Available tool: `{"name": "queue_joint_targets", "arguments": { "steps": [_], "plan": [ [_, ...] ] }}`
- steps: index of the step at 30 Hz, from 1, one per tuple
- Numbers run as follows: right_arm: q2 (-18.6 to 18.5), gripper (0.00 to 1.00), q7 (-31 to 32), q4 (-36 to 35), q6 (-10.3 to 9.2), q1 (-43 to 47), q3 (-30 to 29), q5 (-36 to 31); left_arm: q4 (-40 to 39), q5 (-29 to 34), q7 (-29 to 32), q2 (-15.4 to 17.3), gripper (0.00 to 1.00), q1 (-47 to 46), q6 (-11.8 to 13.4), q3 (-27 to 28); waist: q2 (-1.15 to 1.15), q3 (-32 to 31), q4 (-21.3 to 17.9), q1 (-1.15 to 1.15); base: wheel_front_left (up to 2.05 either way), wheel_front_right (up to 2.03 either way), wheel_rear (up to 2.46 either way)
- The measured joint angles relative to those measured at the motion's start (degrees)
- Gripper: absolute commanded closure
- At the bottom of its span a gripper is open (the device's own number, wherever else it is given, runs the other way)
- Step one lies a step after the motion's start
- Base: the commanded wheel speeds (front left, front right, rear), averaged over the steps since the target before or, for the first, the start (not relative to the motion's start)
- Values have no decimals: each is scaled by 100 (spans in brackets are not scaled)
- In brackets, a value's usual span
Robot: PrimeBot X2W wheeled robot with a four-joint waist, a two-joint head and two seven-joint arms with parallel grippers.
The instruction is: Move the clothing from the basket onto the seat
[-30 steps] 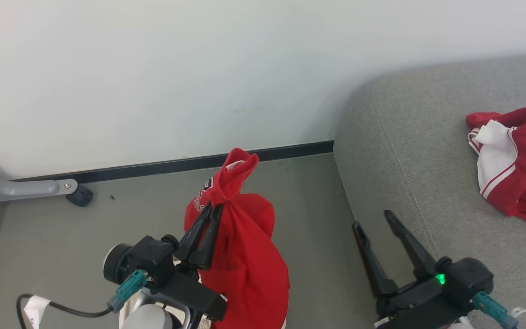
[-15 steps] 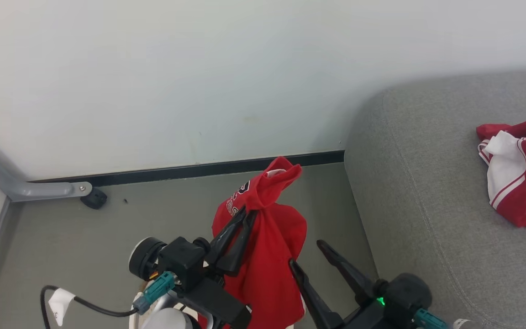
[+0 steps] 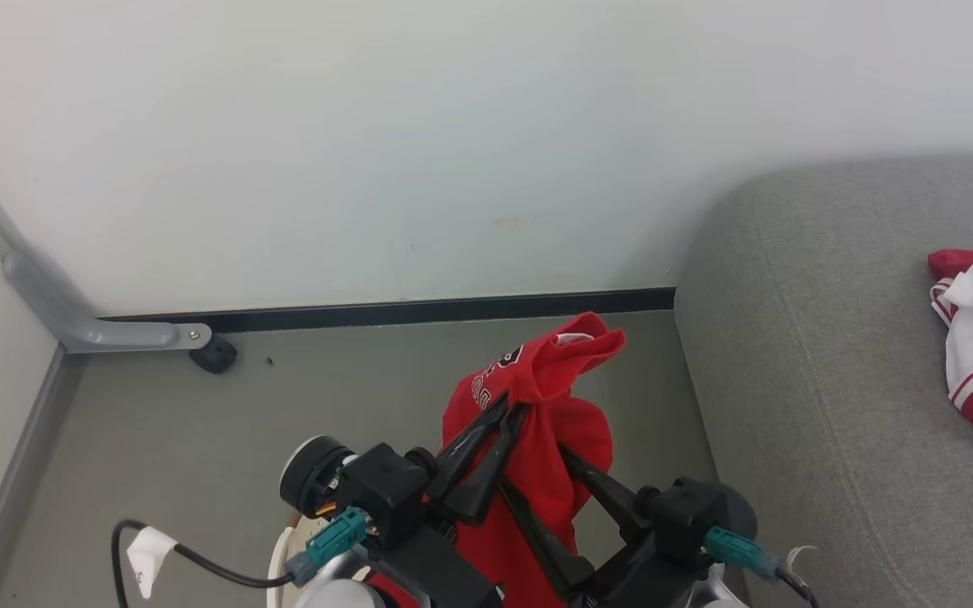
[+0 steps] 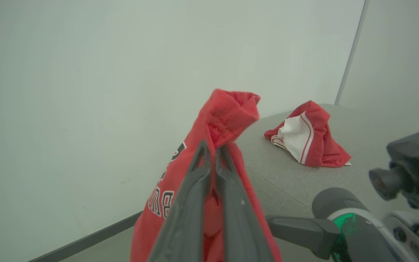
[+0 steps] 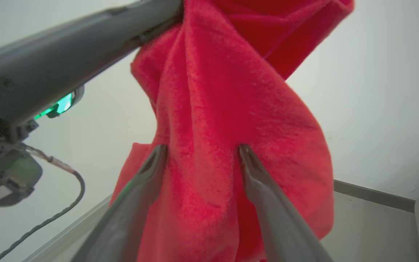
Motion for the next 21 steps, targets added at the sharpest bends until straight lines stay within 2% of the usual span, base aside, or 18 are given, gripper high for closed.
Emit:
{"name": "queue_joint_targets", "arguments": {
  "steps": [3,4,5,16,17,18,19,20,21],
  "plan": [
    [37,0,-1,191,3,-159,42,40,-62,-42,55,-1,100,1,0,-74,0,-1,57,0,0,0,0],
    [42,61,-2,242,3,-205,55,42,-77,-43,59,1,100,1,0,-81,0,-1,73,0,0,0,0],
    [47,100,-3,301,4,-254,71,47,-103,-47,80,9,100,9,0,-79,0,0,86,0,0,0,0],
    [70,100,-205,704,20,-481,191,198,-266,-82,283,133,100,119,0,-143,0,15,110,0,0,0,0],
    [70,100,-207,730,20,-503,191,221,-282,-82,287,137,85,120,0,-152,0,19,106,0,0,0,0],
    [70,100,-212,751,20,-544,190,242,-298,-82,288,143,63,120,0,-155,0,23,102,0,0,0,0],
    [70,100,-230,762,20,-588,183,243,-319,-82,289,147,40,121,0,-156,0,27,98,0,0,0,0],
    [73,100,-263,776,20,-630,177,246,-341,-82,289,152,11,123,0,-157,0,32,93,0,0,0,0],
    [74,100,-264,799,20,-675,165,261,-364,-82,291,155,0,125,0,-159,0,36,89,0,0,0,0]
  ]
}}
